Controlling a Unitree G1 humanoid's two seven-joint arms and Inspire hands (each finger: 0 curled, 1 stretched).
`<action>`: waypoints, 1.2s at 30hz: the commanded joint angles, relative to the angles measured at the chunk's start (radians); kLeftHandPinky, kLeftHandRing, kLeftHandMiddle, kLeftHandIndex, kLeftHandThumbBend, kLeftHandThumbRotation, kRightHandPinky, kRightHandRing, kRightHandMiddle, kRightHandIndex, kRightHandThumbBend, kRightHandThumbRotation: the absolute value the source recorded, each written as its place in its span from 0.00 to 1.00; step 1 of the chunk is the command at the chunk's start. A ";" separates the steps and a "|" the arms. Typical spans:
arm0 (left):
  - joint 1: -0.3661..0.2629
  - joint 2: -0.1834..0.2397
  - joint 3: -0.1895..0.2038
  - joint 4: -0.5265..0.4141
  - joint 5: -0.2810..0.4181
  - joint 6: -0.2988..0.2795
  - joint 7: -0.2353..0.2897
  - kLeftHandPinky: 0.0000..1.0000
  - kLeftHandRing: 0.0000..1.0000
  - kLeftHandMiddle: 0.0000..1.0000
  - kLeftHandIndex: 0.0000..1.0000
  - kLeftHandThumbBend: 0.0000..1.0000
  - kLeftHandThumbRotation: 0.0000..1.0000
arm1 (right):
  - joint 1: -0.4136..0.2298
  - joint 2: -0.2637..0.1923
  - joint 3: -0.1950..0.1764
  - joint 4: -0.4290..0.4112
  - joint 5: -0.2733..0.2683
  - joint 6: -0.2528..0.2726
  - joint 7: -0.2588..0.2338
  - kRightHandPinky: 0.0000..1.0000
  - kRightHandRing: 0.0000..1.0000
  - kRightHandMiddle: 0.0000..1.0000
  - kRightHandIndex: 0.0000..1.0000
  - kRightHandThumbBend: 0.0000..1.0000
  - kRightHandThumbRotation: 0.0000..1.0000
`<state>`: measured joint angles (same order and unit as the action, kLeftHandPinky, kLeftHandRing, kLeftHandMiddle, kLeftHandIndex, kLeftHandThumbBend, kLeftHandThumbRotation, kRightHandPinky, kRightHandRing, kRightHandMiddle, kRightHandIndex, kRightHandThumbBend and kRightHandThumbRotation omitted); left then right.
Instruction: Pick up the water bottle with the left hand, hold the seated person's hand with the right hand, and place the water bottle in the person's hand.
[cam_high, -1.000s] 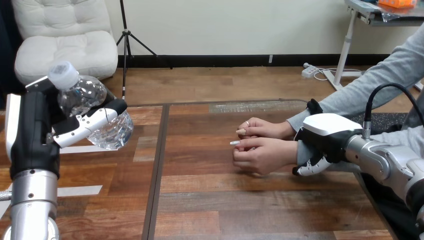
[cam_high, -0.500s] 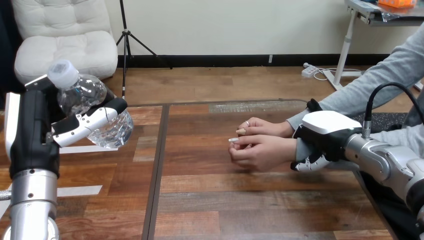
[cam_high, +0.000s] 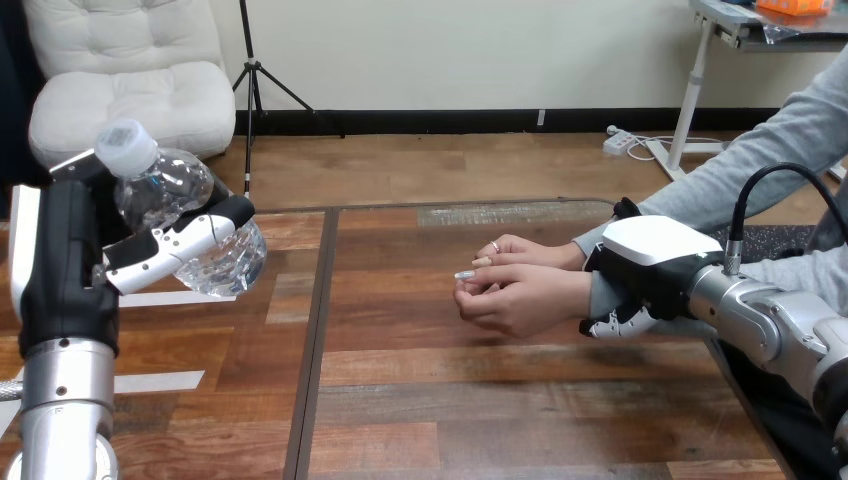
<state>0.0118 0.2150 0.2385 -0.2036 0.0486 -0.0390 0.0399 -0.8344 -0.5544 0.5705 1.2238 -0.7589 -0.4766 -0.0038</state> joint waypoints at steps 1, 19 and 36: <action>-0.042 0.007 0.006 -0.048 0.002 -0.023 0.009 0.27 0.33 0.39 0.40 0.72 0.00 | -0.063 -0.018 -0.017 -0.027 0.006 -0.020 -0.044 0.20 0.27 0.35 0.41 0.44 0.26; -0.040 0.004 0.005 -0.051 -0.003 -0.028 0.007 0.27 0.33 0.39 0.40 0.72 0.00 | -0.063 -0.017 -0.025 -0.026 0.015 -0.025 -0.045 0.17 0.23 0.32 0.37 0.44 0.22; -0.037 0.001 0.005 -0.059 0.003 -0.015 0.010 0.27 0.33 0.39 0.40 0.71 0.00 | -0.063 -0.017 -0.031 -0.023 0.024 -0.032 -0.031 0.22 0.28 0.36 0.39 0.44 0.21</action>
<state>0.0119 0.2150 0.2384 -0.2036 0.0511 -0.0389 0.0401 -0.8344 -0.5547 0.5704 1.2238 -0.7580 -0.4924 -0.0167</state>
